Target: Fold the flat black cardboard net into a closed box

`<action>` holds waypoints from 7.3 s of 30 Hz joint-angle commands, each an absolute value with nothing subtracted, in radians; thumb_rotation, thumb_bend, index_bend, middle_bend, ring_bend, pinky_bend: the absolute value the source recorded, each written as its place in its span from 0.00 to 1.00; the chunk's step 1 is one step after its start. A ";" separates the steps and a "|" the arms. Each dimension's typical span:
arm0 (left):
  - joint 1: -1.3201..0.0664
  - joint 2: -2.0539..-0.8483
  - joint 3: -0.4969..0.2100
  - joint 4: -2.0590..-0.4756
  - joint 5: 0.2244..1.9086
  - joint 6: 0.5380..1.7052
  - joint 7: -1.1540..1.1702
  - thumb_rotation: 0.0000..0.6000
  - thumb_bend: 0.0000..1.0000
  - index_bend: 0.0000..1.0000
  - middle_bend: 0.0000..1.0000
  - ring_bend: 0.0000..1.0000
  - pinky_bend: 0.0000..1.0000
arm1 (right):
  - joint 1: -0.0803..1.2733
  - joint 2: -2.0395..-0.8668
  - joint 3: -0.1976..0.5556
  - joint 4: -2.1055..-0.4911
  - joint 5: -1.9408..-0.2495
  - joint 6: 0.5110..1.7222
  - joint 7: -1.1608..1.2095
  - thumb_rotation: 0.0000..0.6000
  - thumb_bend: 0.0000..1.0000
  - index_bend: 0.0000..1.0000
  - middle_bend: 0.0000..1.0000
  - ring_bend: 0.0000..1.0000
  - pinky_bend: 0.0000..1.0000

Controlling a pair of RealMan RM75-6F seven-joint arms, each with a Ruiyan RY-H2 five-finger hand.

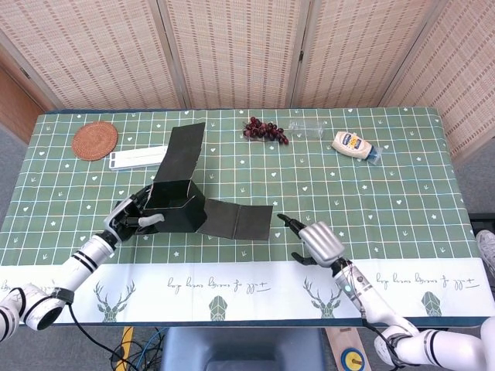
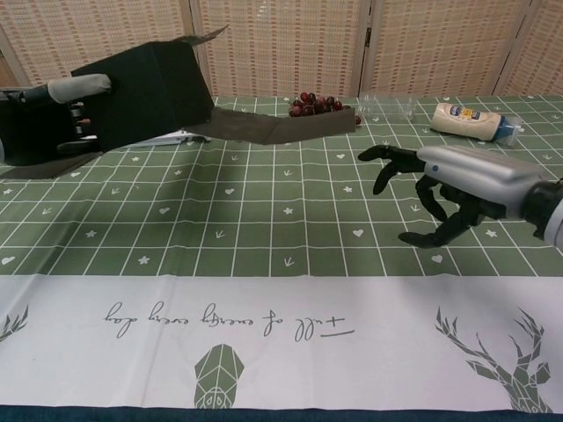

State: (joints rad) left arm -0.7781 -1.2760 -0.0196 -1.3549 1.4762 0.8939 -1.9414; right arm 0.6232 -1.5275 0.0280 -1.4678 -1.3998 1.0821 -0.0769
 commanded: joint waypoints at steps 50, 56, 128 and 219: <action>-0.791 -1.412 -0.034 -1.342 1.506 0.831 -1.357 1.00 0.13 0.23 0.26 0.65 0.95 | 0.770 -1.511 0.121 -1.651 -1.257 0.942 -0.559 1.00 0.35 0.10 0.32 0.76 1.00; -0.800 -1.413 -0.045 -1.362 1.481 0.804 -1.274 1.00 0.13 0.23 0.26 0.65 0.95 | 0.790 -1.489 0.113 -1.683 -1.238 0.929 -0.634 1.00 0.35 0.10 0.32 0.76 1.00; -0.775 -1.572 -0.033 -1.268 1.504 0.810 -1.043 1.00 0.13 0.21 0.26 0.63 0.95 | 0.819 -1.757 -0.003 -1.174 -1.814 1.193 -0.203 1.00 0.35 0.18 0.31 0.77 1.00; -0.772 -1.556 -0.018 -1.277 1.505 0.835 -1.100 1.00 0.13 0.16 0.19 0.63 0.95 | 0.926 -1.657 0.008 -1.307 -1.752 0.948 -0.384 1.00 0.50 0.48 0.46 0.82 1.00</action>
State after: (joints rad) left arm -0.7733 -1.5564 -0.0172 -1.2766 1.5063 0.8334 -1.1026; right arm 0.9322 -1.6607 0.0075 -1.3051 -1.7560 0.9436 -0.3755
